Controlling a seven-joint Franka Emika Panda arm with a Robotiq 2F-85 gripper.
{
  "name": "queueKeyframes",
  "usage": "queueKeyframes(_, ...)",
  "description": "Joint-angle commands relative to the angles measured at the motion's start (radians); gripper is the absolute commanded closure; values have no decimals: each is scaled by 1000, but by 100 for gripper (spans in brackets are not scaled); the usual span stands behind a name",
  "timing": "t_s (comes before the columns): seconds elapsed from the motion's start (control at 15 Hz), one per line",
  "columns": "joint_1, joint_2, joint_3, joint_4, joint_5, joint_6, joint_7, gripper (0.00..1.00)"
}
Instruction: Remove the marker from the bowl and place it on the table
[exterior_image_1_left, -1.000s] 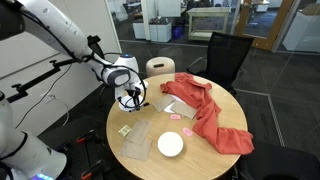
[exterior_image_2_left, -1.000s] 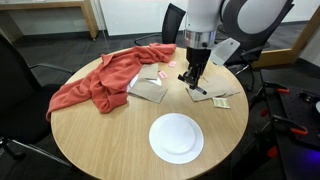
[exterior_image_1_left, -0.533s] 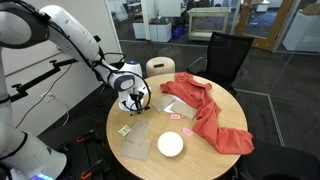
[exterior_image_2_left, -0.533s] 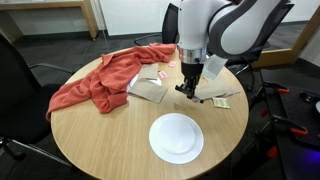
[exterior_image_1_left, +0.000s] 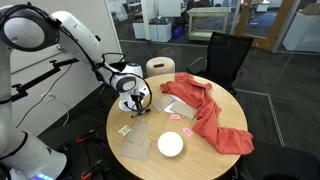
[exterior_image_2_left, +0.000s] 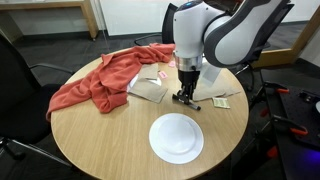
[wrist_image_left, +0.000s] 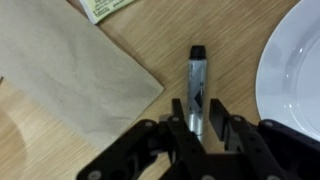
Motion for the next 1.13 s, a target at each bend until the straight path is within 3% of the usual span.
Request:
queueKeyframes(0.0, 45, -26, -35, -18, -10, 44, 20, 33)
queueKeyframes(0.27, 59, -71, -42, -42, 2, 79, 15, 3)
queueKeyframes(0.33, 60, -82, -41, -43, 8, 82, 21, 0)
queueKeyframes(0.93, 42, -159, -23, -56, 22, 79, 15, 0)
queueKeyframes(1.07, 44, -121, -28, -18, 4, 63, 3, 0)
